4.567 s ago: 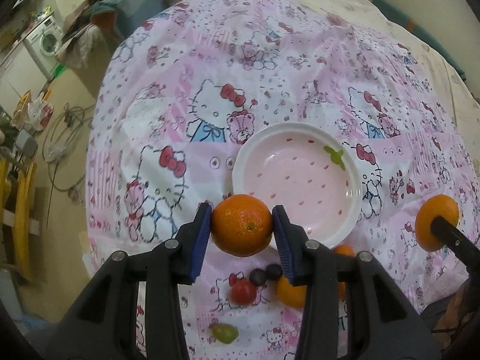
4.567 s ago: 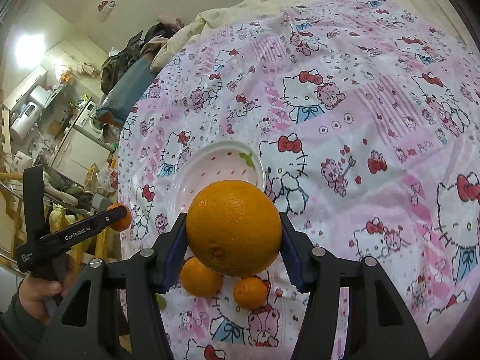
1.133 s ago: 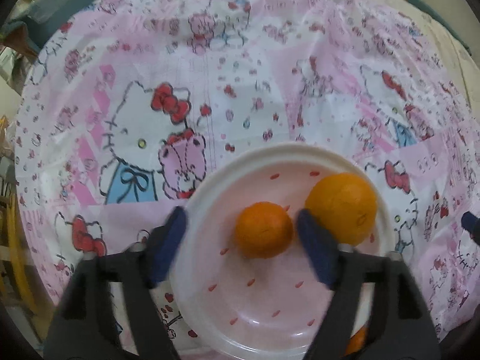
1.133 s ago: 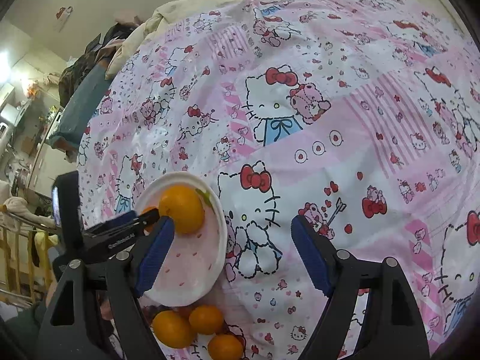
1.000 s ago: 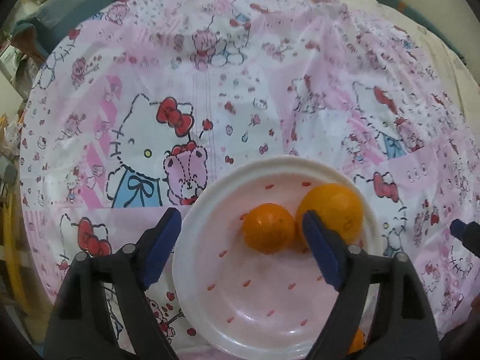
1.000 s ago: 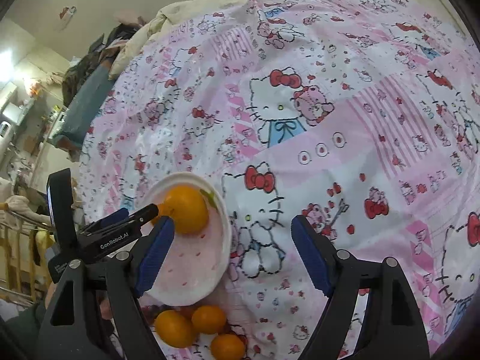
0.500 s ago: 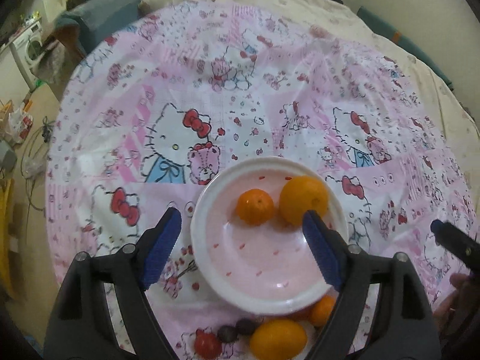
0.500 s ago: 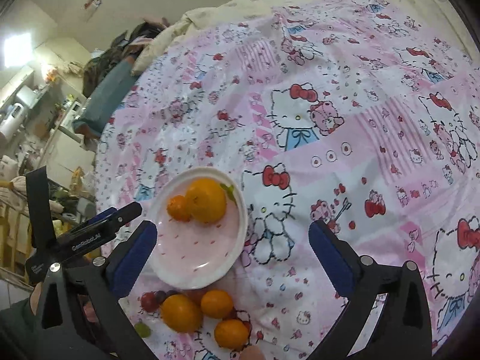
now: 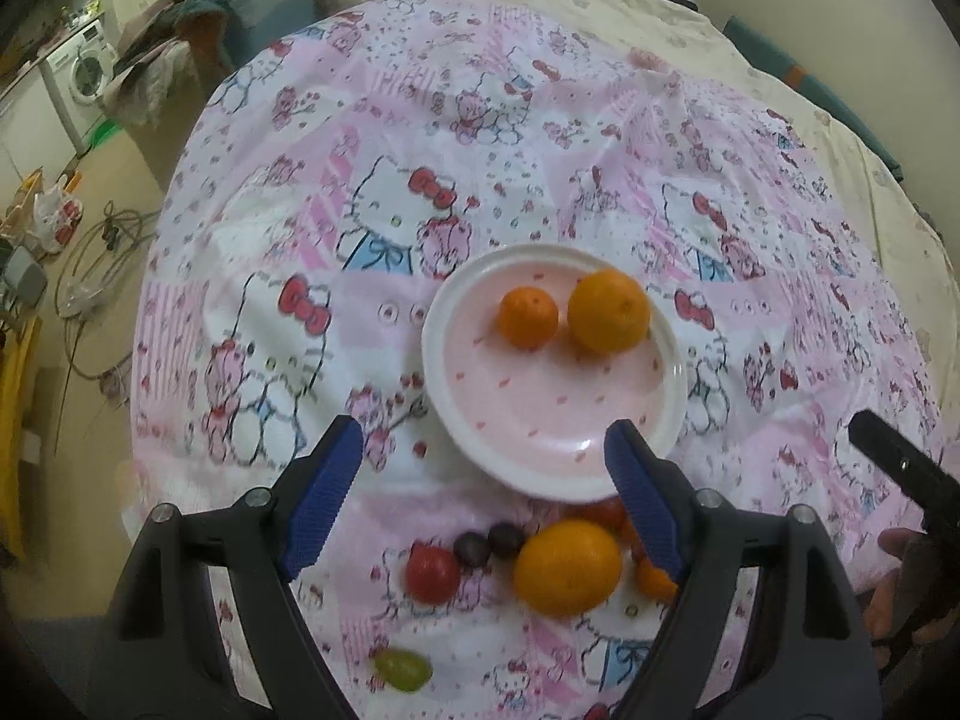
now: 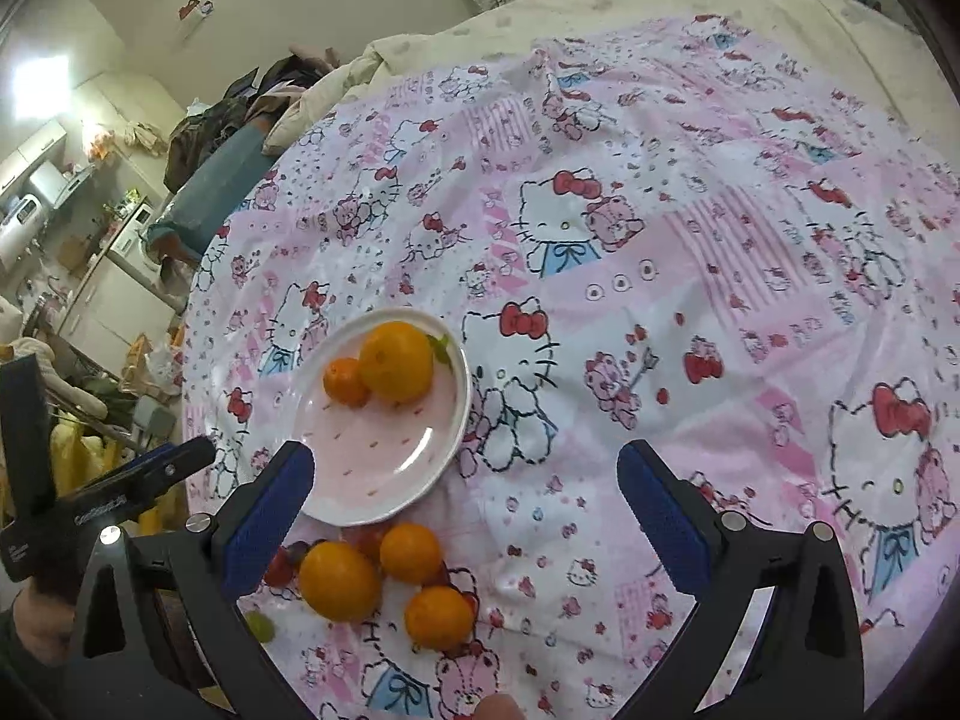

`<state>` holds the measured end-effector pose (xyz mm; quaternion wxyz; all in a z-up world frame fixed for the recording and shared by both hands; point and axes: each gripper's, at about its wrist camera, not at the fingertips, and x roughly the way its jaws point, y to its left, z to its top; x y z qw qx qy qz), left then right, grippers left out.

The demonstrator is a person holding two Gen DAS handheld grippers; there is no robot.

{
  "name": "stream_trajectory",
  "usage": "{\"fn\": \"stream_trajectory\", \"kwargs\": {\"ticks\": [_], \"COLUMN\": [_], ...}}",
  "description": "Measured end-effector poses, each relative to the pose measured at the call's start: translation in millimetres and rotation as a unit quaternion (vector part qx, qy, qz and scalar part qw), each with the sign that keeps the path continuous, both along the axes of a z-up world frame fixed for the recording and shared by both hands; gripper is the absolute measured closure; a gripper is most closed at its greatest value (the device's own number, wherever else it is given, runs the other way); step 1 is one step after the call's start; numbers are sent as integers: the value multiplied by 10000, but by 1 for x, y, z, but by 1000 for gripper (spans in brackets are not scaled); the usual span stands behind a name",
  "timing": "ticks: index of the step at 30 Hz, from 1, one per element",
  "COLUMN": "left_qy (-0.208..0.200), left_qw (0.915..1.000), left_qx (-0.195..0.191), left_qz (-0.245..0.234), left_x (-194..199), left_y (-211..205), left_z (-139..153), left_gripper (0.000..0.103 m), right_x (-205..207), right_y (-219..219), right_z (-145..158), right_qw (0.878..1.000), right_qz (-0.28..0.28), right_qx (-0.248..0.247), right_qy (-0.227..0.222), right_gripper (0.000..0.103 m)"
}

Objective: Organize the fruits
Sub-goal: 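Withdraw both grippers from the plate back toward the remaining fruit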

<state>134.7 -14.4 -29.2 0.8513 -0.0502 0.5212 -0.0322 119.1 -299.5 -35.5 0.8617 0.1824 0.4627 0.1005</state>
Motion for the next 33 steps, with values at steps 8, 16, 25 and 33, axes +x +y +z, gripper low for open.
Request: {"fn": "stream_trajectory", "kwargs": {"ticks": [8,16,25,33], "left_qy": [-116,158,857,1180], "left_qw": [9998,9998,9961,9922], "left_qx": [167,110,-61,-84], "left_qz": [-32,27,-186,-392], "left_x": [-22,-26,-25,-23], "left_y": [3,11,-3,-18], "left_z": [-1,-16,-47,-63], "left_gripper": [23,23,23,23], "right_x": [-16,-21,-15,-13], "right_y": [14,15,10,6], "right_z": [-7,-11,-20,-23], "right_qw": [9995,9987,9992,9989], "right_qz": [79,-53,-149,-212], "right_qx": [-298,-501,-243,-152], "right_qy": [50,50,286,390], "right_gripper": [0,0,0,0]}}
